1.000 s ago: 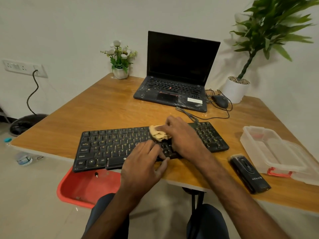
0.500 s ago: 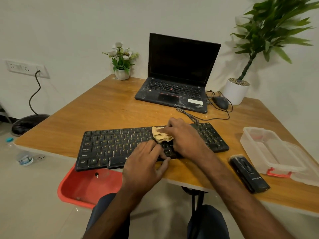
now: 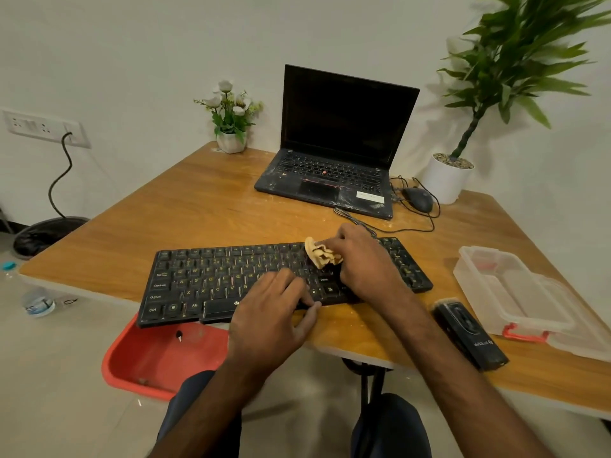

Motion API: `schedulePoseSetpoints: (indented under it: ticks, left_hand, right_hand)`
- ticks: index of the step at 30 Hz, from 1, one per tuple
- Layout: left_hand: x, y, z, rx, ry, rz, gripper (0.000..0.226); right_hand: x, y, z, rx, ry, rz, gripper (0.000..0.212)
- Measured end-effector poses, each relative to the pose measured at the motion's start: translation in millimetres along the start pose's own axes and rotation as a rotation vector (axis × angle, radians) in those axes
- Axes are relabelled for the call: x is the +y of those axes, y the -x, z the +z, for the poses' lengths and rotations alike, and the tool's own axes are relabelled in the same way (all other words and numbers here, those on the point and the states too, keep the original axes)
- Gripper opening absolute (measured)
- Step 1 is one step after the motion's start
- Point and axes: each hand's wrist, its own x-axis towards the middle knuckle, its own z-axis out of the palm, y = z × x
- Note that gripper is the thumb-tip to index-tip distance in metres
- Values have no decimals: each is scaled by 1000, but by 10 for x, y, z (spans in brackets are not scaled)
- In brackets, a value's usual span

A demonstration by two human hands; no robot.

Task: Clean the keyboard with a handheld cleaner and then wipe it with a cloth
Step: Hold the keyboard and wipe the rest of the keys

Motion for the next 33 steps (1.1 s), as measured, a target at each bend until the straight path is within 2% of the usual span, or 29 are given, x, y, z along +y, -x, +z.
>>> schedulePoseSetpoints:
  ticks: [2, 5, 7, 10, 12, 15, 18, 22, 26, 28, 33]
  left_hand:
    - [7, 5, -2, -4, 0, -3, 19]
    - [6, 5, -2, -1, -15, -8, 18]
    - [4, 5, 6, 1, -17, -11, 18]
    - [5, 8, 1, -4, -2, 3, 18]
    - [6, 11, -8, -4, 0, 6, 19]
    - [1, 7, 2, 6, -20, 3, 19]
    - [-6, 3, 3, 14, -23, 6, 19]
    - [8, -1, -13, 15, 18, 18, 18]
    - [5, -4, -11, 9, -7, -2, 17]
    - [-2, 2, -7, 6, -5, -10, 17]
    - [15, -1, -14, -4, 29, 0, 16]
  right_hand:
    - [-58, 28, 0, -9, -5, -21, 51]
    - [-207, 192, -19, -75, -115, -200, 49]
    - [-148, 237, -24, -62, -109, -229, 47]
    - [101, 133, -15, -10, -23, -39, 48]
    - [134, 103, -35, -18, -48, 38, 48]
    - [-53, 255, -65, -98, -184, -129, 45]
    - [-3, 355, -108, -98, -121, -170, 48]
    - [226, 264, -114, 3, -47, 86, 45]
    - [-99, 423, -107, -93, -151, -109, 49]
    - [-127, 524, -129, -96, -129, -172, 52]
    - [131, 429, -143, 0, -10, 112, 49]
